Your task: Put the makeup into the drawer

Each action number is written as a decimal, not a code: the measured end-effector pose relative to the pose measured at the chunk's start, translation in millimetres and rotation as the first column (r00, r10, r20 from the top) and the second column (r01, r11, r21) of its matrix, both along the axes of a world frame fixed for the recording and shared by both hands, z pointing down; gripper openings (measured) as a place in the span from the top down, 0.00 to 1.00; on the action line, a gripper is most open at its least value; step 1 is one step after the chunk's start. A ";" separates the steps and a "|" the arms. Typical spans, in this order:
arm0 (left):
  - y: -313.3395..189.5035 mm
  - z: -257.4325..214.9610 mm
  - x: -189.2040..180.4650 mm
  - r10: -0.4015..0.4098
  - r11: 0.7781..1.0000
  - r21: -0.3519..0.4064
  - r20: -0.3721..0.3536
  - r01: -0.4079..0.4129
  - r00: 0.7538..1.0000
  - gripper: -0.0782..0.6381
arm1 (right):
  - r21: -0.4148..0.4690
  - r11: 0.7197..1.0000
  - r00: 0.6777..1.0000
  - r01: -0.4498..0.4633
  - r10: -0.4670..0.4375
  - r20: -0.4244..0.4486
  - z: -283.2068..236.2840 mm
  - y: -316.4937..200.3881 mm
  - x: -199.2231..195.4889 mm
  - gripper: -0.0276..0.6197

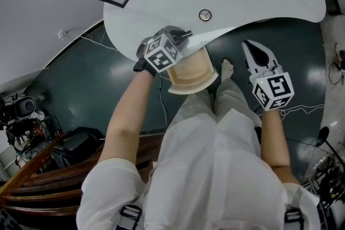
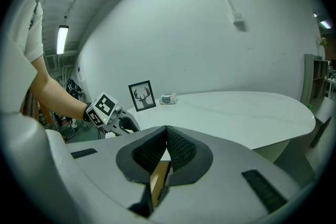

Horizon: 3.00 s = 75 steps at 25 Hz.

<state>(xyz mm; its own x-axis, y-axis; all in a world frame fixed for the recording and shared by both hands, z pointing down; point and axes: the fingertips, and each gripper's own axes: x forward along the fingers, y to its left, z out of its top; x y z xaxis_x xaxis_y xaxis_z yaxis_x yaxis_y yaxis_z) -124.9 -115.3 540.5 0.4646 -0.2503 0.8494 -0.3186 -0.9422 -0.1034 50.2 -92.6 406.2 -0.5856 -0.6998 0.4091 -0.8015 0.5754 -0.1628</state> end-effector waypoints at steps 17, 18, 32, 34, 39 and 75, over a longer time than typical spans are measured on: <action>52.8 10.0 3.7 -0.012 0.998 -0.066 -0.047 0.008 0.999 0.76 | -0.001 1.000 1.000 0.012 -0.012 -0.006 -2.4 6.4 -12.1 0.94; 56.1 10.4 4.1 -0.012 0.997 -0.071 -0.049 0.009 0.999 0.76 | -0.002 1.000 1.000 0.012 -0.012 -0.006 -2.2 7.1 -12.6 0.94; 103.9 25.7 22.0 -0.015 0.992 -0.129 -0.111 0.000 0.994 0.76 | -0.011 1.000 1.000 0.009 -0.009 -0.011 6.1 11.2 -21.9 0.94; 108.5 27.5 22.6 -0.019 0.991 -0.131 -0.115 0.003 0.993 0.76 | -0.011 1.000 1.000 0.008 -0.008 -0.013 6.4 13.9 -22.9 0.94; 118.0 34.8 23.4 -0.023 0.992 -0.123 -0.116 0.009 0.993 0.76 | -0.022 1.000 1.000 0.008 -0.008 -0.023 11.2 23.5 -26.3 0.94; 107.1 202.9 30.2 -0.078 0.986 -0.146 0.014 0.079 0.997 0.76 | -0.147 0.983 0.994 0.107 -0.111 -0.022 106.4 62.6 22.9 0.94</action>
<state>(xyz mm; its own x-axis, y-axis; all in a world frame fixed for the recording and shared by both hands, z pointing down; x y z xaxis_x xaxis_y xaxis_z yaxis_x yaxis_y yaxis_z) -94.8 -8.2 743.4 0.4411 -0.1583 0.8834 -0.3922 -0.9194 0.0311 73.1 -30.0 512.6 -0.6410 -0.5641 0.5204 -0.7410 0.6314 -0.2283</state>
